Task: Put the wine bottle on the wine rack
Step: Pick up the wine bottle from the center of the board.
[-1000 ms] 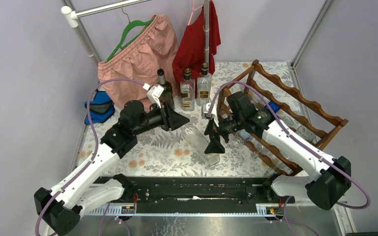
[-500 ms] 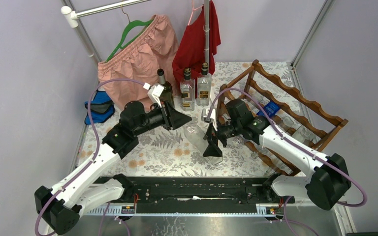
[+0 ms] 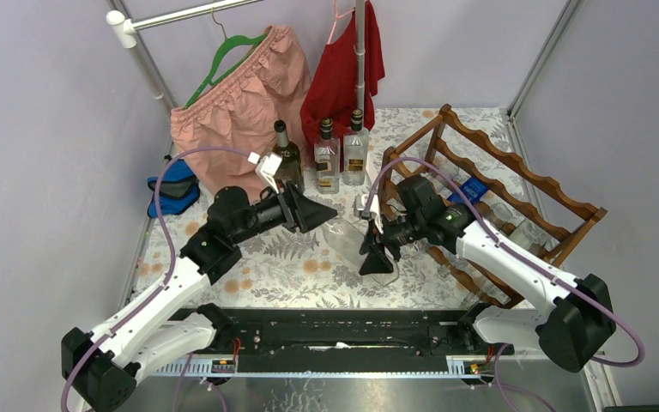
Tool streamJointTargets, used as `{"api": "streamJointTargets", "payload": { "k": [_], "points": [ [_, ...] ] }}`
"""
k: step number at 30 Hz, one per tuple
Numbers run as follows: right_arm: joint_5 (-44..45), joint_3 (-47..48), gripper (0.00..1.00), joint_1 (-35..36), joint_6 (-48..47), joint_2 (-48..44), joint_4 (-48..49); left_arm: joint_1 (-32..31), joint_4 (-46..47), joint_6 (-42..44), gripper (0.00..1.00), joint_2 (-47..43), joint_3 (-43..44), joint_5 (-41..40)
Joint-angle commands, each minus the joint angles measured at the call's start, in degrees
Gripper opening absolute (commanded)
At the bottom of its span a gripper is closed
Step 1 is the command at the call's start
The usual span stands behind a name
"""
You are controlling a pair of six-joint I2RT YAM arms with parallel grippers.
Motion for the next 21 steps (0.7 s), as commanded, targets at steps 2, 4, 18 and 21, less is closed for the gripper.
{"api": "streamJointTargets", "payload": {
  "k": [2, 4, 18, 21],
  "points": [
    [-2.64, 7.31, 0.00, -0.96, -12.22, -4.64, -10.32, -0.34, 4.42, -3.00, 0.88, -3.39, -3.80, 5.64],
    [-0.62, 7.91, 0.00, -0.97, -17.70, -5.71, -14.63, -0.25, 3.29, -2.72, 0.98, -4.45, -5.15, 8.63],
    [13.20, 9.87, 0.00, 3.27, -36.89, -1.23, -28.43, 2.14, 4.34, -10.03, 0.99, -2.87, -13.59, 29.39],
    [17.73, 11.01, 0.00, 6.67, -37.38, -0.15, -28.63, 2.06, 4.22, -10.77, 0.96, 0.70, -14.64, 32.17]
  ]
}}
